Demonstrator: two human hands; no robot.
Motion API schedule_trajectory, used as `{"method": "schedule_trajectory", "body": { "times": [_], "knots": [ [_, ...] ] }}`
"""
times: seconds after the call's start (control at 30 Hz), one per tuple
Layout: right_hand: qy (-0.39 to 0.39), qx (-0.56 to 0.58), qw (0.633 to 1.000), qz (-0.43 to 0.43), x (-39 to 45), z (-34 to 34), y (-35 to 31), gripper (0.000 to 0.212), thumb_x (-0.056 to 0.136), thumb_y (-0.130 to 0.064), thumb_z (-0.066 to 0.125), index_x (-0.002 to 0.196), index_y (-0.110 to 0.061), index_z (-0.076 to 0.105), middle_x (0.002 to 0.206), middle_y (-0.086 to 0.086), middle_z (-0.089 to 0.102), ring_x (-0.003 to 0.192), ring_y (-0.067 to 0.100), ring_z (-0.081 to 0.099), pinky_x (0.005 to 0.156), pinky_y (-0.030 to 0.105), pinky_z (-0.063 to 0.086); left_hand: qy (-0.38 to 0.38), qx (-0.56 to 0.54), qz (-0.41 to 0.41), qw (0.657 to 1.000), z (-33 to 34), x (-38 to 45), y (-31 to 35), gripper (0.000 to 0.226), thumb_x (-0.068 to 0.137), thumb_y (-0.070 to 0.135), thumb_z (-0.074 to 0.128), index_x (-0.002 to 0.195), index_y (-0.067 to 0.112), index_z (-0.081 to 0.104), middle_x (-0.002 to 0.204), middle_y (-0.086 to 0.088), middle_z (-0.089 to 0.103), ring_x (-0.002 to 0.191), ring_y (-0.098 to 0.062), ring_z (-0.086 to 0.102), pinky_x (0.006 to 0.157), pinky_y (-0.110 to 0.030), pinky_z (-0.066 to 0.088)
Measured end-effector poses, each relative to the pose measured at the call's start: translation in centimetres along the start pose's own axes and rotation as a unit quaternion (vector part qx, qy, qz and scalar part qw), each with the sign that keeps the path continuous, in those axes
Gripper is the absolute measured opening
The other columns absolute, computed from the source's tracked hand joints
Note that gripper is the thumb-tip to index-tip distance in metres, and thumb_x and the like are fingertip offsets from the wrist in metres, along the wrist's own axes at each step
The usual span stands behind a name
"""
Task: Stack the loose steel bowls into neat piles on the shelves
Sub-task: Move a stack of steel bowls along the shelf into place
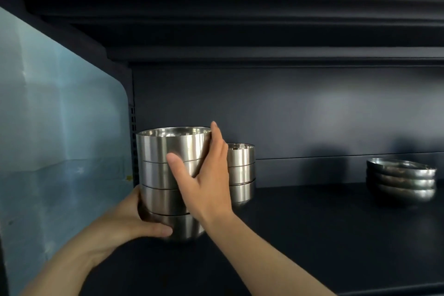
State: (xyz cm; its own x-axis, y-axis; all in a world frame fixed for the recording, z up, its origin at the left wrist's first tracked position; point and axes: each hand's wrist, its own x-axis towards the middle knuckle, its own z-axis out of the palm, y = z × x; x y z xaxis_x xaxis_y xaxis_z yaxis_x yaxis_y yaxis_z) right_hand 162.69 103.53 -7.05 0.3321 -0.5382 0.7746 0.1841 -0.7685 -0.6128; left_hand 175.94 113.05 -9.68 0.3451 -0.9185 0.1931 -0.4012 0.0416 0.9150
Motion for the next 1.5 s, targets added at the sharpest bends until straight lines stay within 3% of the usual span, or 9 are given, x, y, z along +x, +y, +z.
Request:
{"method": "schedule_trajectory", "body": {
  "times": [0.23,0.37,0.43,0.63,0.77,0.93,1.13,1.37,1.5],
  "knots": [
    [-0.007,-0.043,0.999,0.019,3.2,3.5,3.2,0.095,0.072,-0.076,0.049,0.143,-0.046,-0.007,0.147,-0.023,0.010,0.137,0.005,0.014,0.108,0.032,0.023,-0.035,-0.033,-0.041,0.998,-3.2,5.1,-2.1,0.103,0.030,0.013,0.094,0.121,0.031,0.049,0.108,0.003,0.069,0.096,-0.013,0.067,0.073,-0.026,0.055],
    [-0.010,-0.072,0.997,0.028,4.1,4.6,5.5,0.096,0.074,-0.074,0.049,0.145,-0.042,-0.007,0.150,-0.016,0.010,0.139,0.011,0.014,0.109,0.034,0.022,-0.062,-0.036,-0.069,0.995,-3.5,7.7,-3.3,0.096,0.044,0.006,0.089,0.125,0.028,0.042,0.114,0.000,0.064,0.098,-0.013,0.065,0.070,-0.022,0.055],
    [-0.009,-0.073,0.997,0.031,4.5,4.9,6.4,0.096,0.075,-0.073,0.049,0.145,-0.041,-0.008,0.151,-0.016,0.008,0.139,0.010,0.013,0.109,0.032,0.021,-0.061,-0.020,-0.075,0.995,-3.8,8.8,-3.6,0.088,0.054,-0.001,0.085,0.123,0.030,0.041,0.111,0.001,0.063,0.090,-0.010,0.068,0.066,-0.019,0.054],
    [-0.028,-0.071,0.997,0.032,5.0,5.6,7.7,0.094,0.076,-0.071,0.050,0.143,-0.046,-0.011,0.156,-0.012,0.001,0.144,0.011,0.005,0.112,0.036,0.019,-0.065,-0.013,-0.086,0.994,-5.5,10.5,-4.7,0.092,0.062,-0.008,0.079,0.137,0.024,0.035,0.123,0.001,0.056,0.108,-0.013,0.057,0.088,-0.026,0.050],
    [-0.046,-0.090,0.994,0.029,5.1,5.7,8.7,0.091,0.084,-0.055,0.056,0.144,-0.042,-0.011,0.157,-0.008,-0.003,0.144,0.010,-0.003,0.112,0.032,0.015,-0.016,-0.043,-0.071,0.996,-6.0,11.2,-5.4,0.109,0.065,-0.014,0.074,0.150,0.023,0.016,0.150,-0.006,0.031,0.136,-0.021,0.033,0.107,-0.036,0.034],
    [-0.067,-0.095,0.992,0.048,5.3,5.6,9.4,0.088,0.088,-0.040,0.060,0.146,-0.039,-0.007,0.158,-0.002,-0.002,0.145,0.013,-0.004,0.113,0.033,0.015,0.020,-0.057,-0.050,0.997,-5.3,11.6,-6.8,0.115,0.053,-0.002,0.082,0.148,0.023,0.022,0.149,-0.009,0.033,0.132,-0.021,0.038,0.108,-0.036,0.033],
    [-0.068,-0.118,0.989,0.058,5.5,5.8,9.4,0.088,0.089,-0.038,0.059,0.146,-0.036,-0.007,0.158,0.004,0.000,0.146,0.020,0.003,0.114,0.036,0.019,0.004,-0.002,-0.023,1.000,-4.7,12.3,-7.1,0.122,0.045,0.015,0.088,0.146,0.027,0.022,0.135,0.017,0.037,0.100,0.004,0.041,0.093,-0.023,0.033],
    [-0.079,-0.144,0.984,0.065,5.7,5.9,9.3,0.088,0.090,-0.038,0.057,0.148,-0.030,-0.009,0.158,0.008,0.000,0.146,0.022,0.003,0.115,0.035,0.017,0.013,0.026,-0.014,0.999,-5.1,12.6,-7.9,0.118,0.040,0.031,0.089,0.138,0.042,0.025,0.105,0.034,0.042,0.110,0.006,0.039,0.094,-0.021,0.032],
    [-0.079,-0.138,0.984,0.075,5.5,5.6,8.7,0.086,0.091,-0.033,0.058,0.148,-0.028,-0.006,0.157,0.009,0.003,0.145,0.022,0.006,0.115,0.035,0.017,0.023,0.050,-0.013,0.998,-4.8,12.2,-7.5,0.114,0.041,0.034,0.090,0.136,0.043,0.027,0.112,0.030,0.045,0.108,0.006,0.041,0.096,-0.022,0.033]
  ]
}}
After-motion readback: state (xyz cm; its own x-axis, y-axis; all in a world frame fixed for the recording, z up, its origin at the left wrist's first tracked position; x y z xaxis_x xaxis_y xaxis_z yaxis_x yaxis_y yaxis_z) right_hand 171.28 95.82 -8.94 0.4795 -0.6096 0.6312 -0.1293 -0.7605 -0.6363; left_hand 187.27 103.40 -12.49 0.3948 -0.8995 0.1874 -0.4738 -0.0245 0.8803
